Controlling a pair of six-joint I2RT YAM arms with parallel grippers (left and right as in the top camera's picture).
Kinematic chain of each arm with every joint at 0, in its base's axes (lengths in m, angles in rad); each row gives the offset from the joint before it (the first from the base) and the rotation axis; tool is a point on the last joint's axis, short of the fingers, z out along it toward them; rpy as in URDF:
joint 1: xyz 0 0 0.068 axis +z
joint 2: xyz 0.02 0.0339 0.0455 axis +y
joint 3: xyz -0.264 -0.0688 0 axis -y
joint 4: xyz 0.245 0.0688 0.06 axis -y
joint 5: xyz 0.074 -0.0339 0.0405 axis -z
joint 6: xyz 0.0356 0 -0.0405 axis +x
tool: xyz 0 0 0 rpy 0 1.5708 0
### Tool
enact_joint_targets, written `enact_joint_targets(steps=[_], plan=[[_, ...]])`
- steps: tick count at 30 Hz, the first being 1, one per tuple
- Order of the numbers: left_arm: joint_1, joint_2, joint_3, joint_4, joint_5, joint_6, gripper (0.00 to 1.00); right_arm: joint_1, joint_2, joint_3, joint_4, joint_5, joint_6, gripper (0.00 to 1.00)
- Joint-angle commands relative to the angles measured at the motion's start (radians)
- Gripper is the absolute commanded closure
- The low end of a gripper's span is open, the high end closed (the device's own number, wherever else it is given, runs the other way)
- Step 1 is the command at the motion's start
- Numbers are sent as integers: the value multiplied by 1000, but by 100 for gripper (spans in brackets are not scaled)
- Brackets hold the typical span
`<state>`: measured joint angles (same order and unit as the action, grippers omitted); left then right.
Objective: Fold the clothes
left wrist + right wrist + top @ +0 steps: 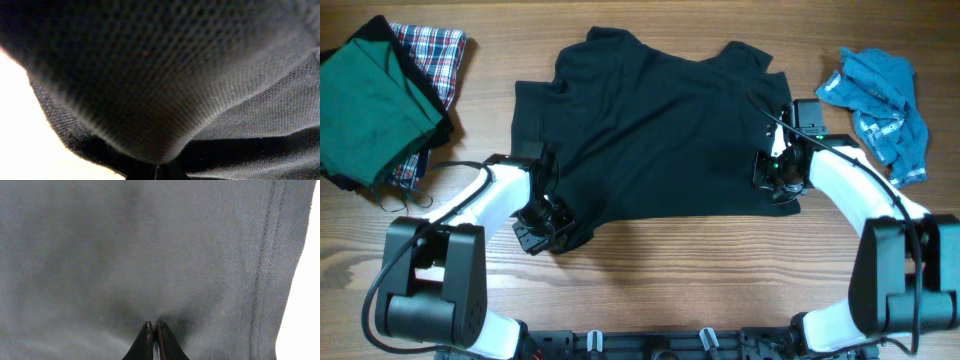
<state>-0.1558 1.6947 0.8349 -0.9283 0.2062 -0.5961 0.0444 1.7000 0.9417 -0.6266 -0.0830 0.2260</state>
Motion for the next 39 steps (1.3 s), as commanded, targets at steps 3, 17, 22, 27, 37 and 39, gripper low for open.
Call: enact_joint_targets(steps=[3,17,22,27,37,39], plan=[[-3,22,-18,87,-99,4,96,1,106,13,-18,39,40,96],[-4,22,-18,-173,-39,5,96,0,115,13,-253,24,193,96],[-6,22,-19,-236,-18,16,96,0,115,13,-274,45,196,96],[-52,22,-20,-243,35,16,96,-31,115,13,-240,53,200,96],[-106,16,-17,-220,51,11,96,-62,101,75,-140,-53,110,83],[-106,-6,-5,-229,51,11,96,-62,80,129,-141,-83,82,67]])
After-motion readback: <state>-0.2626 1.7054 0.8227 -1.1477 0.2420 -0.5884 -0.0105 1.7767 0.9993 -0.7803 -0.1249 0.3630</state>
